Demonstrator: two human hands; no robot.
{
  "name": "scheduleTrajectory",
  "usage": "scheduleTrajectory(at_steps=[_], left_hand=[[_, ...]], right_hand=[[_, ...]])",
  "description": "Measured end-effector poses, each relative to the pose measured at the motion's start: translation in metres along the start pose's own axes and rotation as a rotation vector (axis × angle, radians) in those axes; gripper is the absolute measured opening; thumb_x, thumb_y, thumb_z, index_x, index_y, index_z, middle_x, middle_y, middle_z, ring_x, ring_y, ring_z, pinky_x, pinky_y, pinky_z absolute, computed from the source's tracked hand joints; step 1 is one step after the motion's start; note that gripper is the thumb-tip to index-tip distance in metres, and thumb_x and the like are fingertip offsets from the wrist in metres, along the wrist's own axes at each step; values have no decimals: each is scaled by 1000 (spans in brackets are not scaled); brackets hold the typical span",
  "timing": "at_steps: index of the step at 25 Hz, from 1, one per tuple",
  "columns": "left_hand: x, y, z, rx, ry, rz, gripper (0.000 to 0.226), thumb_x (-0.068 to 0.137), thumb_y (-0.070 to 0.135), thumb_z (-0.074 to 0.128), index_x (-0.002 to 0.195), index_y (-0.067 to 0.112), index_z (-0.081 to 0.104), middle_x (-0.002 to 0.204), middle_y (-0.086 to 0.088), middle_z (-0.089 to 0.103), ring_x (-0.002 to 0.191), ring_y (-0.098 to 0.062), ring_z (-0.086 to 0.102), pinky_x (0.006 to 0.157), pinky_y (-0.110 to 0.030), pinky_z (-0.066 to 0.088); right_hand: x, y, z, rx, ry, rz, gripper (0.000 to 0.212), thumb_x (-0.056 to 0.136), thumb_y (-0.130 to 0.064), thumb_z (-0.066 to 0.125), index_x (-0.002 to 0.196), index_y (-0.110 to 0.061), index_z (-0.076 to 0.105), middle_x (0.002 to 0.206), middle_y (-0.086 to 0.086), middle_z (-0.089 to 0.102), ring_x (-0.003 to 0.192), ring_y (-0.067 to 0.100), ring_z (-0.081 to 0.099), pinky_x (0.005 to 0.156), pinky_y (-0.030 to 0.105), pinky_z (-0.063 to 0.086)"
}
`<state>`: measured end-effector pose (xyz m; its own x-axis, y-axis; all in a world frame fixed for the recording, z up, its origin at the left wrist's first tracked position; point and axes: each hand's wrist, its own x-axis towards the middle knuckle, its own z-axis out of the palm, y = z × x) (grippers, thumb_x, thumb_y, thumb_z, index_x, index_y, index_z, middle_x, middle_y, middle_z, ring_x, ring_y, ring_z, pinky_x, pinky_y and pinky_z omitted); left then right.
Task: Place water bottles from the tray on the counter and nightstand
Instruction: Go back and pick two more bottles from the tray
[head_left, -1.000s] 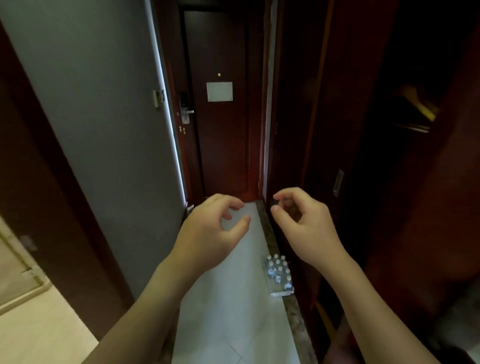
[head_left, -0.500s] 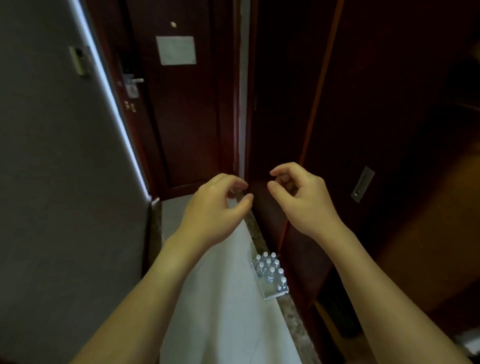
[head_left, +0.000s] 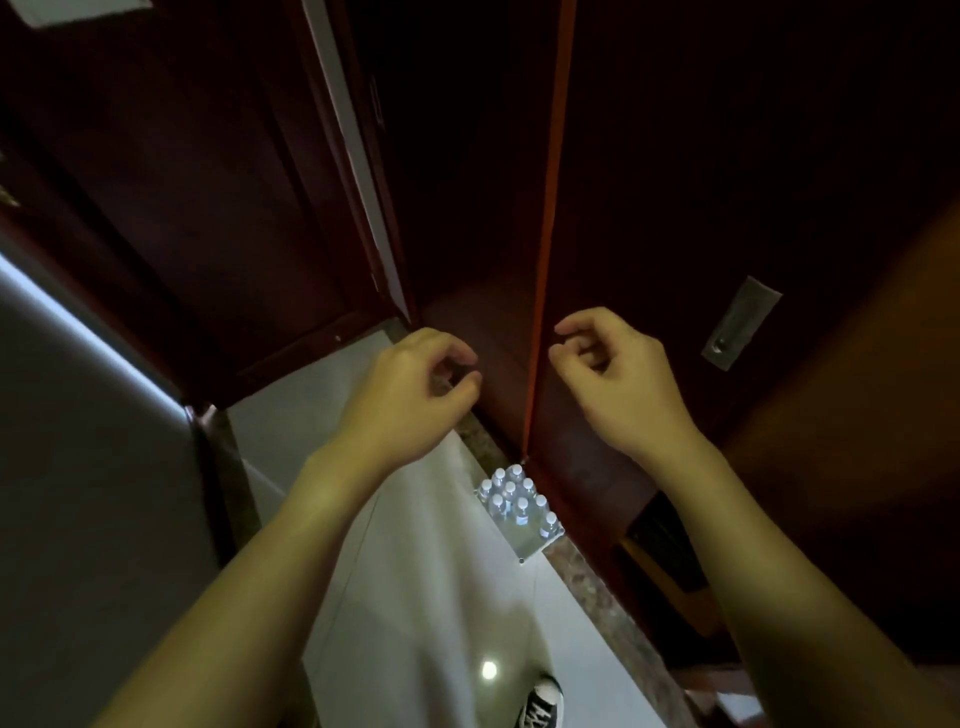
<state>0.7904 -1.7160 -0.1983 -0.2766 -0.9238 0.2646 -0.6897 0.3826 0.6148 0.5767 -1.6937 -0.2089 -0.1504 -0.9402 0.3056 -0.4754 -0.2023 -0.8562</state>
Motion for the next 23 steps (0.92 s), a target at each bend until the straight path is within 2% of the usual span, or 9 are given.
scheduleTrajectory(at_steps=[3,7,9,12,14,17,19,21,23], left_hand=[[43,-57,51,-47,49,-16,19,83,33,65,97,22,73,98,10,68,85,-3,63,73,-27,54],[67,-146,153,-131,30,-45,19,82,34,65,95,24,72,94,13,68,86,-4,64,72,-17,49],[61,-207,228,-156,-12,-19,22,80,39,62,94,26,72,92,16,68,86,-5,65,69,-9,46],[39,-314,345,-175,-88,-1,17,81,36,63,93,28,72,89,16,68,82,-4,65,66,-14,49],[22,-396,434,-198,-121,-32,12,83,27,67,93,30,73,85,19,67,79,-1,64,65,-19,51],[-1,-495,555,-167,-127,-145,16,82,22,70,94,32,72,78,18,67,69,1,64,59,-21,51],[-21,-549,631,-125,-182,-208,16,84,29,71,99,31,69,80,16,67,68,4,61,53,-15,46],[-39,-588,692,-64,-236,-185,24,87,41,69,107,30,63,89,14,64,73,3,58,55,-13,42],[-47,-614,729,7,-240,-132,35,88,52,61,114,28,59,102,6,62,81,-4,61,61,-17,48]], right_hand=[[35,69,31,-58,-14,-3,20,78,-38,62,95,-29,67,73,-5,67,63,9,61,63,30,54],[53,177,88,-68,7,54,20,77,-43,61,94,-35,65,75,-7,67,65,9,63,62,27,53],[46,258,129,-93,19,78,18,78,-41,62,95,-35,65,82,-11,67,64,7,63,60,25,53],[19,400,201,-142,21,155,19,78,-41,61,95,-33,65,81,-14,68,60,5,61,60,29,55],[-4,510,258,-230,-26,216,17,80,-36,62,95,-30,66,71,-10,68,61,9,63,64,37,56],[-34,646,332,-401,-110,301,20,85,-35,62,101,-24,66,80,-4,72,76,23,68,69,38,55],[-53,722,374,-544,-165,322,28,88,-40,59,110,-23,63,93,4,74,85,30,70,66,33,47],[-74,780,404,-718,-232,314,38,90,-45,57,121,-21,57,103,8,72,92,33,69,65,32,42],[-88,819,420,-851,-293,299,45,92,-48,57,128,-22,53,110,9,69,98,30,67,68,35,48]])
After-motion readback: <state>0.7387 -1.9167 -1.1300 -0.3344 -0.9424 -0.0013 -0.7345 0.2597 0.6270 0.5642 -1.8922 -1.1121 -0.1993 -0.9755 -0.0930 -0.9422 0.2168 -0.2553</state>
